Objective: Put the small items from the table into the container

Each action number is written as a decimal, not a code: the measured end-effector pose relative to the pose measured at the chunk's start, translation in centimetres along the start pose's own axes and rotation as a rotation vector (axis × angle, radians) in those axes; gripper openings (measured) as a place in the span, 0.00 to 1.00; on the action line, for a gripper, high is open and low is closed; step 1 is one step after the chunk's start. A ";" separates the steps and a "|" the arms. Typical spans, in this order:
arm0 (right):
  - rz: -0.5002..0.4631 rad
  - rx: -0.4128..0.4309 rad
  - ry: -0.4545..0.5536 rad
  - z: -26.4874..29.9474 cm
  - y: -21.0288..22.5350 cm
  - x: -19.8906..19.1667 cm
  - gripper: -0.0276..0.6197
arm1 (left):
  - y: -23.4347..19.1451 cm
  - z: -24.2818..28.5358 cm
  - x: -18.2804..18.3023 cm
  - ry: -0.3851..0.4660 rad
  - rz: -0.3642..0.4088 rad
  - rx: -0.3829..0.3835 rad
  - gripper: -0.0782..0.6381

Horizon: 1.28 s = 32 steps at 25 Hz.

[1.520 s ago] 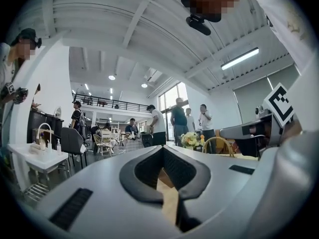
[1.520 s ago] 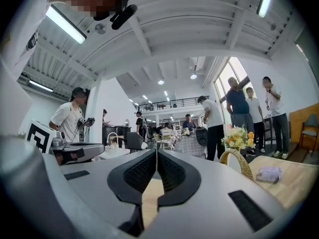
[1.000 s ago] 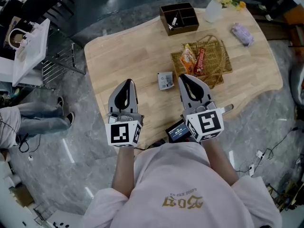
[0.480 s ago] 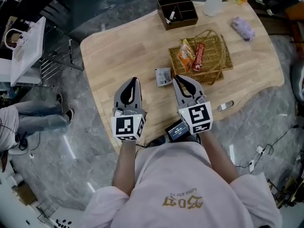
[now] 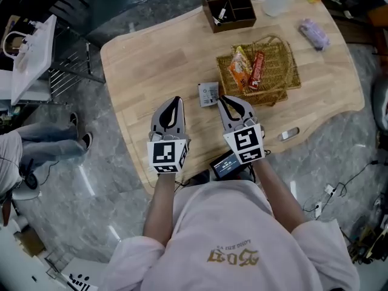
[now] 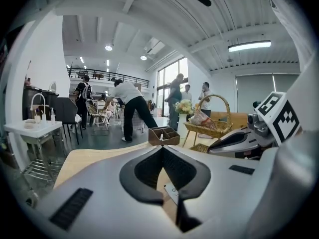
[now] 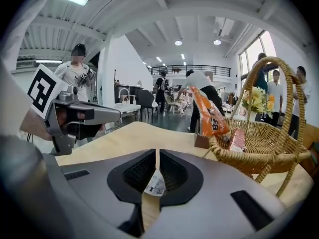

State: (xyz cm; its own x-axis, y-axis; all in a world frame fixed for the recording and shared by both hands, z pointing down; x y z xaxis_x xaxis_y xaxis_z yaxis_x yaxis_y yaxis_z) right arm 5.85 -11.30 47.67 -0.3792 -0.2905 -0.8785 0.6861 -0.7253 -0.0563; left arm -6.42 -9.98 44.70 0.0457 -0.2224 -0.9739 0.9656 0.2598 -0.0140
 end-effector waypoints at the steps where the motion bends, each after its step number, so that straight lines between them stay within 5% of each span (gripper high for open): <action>1: -0.011 0.006 -0.013 0.3 -0.1 -0.4 0.08 | 0.0 0.1 -0.4 -0.007 -0.003 0.001 0.12; 23: -0.324 0.057 -0.331 4.7 -2.2 -9.5 0.18 | 1.1 1.0 -7.0 -0.148 -0.041 -0.048 0.12; 32: -0.502 -0.020 -0.466 5.8 -1.8 -12.0 0.18 | 1.0 0.6 -7.8 -0.163 -0.057 -0.066 0.12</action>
State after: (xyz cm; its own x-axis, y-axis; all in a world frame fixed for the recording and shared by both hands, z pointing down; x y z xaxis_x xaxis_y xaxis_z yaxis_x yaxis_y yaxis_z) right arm 5.60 -10.12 61.08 -0.8789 -0.1634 -0.4481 0.3670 -0.8318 -0.4165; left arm -5.64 -8.50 52.42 0.0379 -0.3864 -0.9216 0.9493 0.3020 -0.0876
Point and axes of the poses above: the fingertips, and each gripper's own axes: z forward along the fingers, y to its right, x out of its top, the point moved 1 cm from there along -z, backward along the fingers, and after that the axes turned 2 degrees about x, right-handed, at the moved point
